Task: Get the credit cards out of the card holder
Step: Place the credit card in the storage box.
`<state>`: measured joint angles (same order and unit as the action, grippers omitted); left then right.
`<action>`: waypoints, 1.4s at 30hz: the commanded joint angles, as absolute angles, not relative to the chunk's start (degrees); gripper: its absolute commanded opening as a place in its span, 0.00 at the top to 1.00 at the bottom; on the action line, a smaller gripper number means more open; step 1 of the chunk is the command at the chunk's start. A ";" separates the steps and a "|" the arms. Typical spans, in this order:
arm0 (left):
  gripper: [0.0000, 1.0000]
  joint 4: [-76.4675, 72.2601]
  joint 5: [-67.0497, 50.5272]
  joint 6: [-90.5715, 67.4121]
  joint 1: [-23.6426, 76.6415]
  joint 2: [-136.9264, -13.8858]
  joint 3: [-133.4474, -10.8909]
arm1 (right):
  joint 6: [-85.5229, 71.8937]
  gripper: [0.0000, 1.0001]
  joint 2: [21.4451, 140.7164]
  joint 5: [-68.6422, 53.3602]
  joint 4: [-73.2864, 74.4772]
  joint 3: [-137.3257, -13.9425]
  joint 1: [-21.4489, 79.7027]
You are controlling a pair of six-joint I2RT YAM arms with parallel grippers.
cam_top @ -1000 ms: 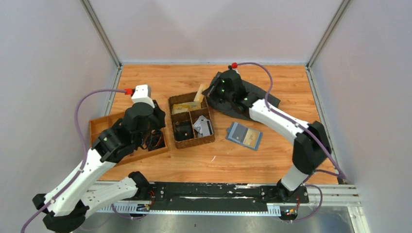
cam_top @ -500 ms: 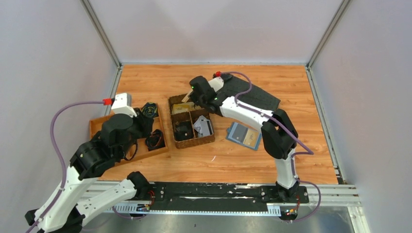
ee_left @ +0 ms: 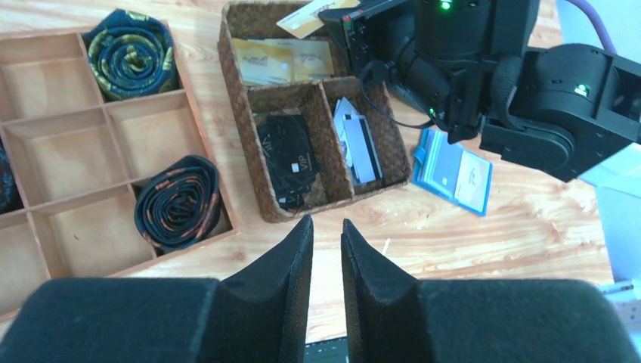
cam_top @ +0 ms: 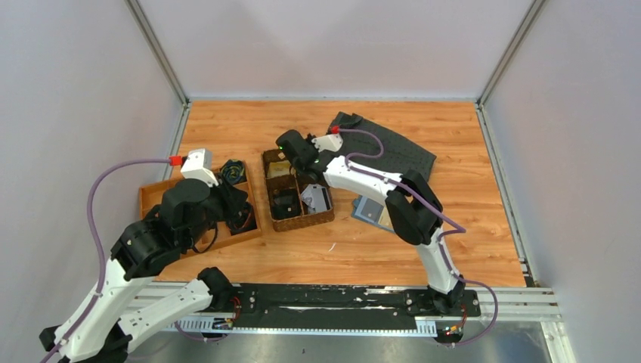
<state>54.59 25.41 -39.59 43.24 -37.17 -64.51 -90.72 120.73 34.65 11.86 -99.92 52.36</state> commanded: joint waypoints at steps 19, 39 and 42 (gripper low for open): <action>0.76 58.27 22.75 -41.22 43.07 -33.35 -62.49 | -106.99 0.74 126.67 25.55 2.55 -94.22 52.06; 0.76 55.89 20.28 -34.75 43.07 -50.80 -62.19 | -55.32 0.56 94.25 32.23 18.02 -82.57 51.37; 0.76 51.37 13.46 -32.81 43.07 -56.49 -63.61 | -50.75 0.55 83.61 31.78 20.20 -69.11 46.38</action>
<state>56.31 20.47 -36.07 43.24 -51.05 -61.45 -64.55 93.80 24.86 9.02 -82.65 51.48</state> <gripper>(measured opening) 0.243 0.447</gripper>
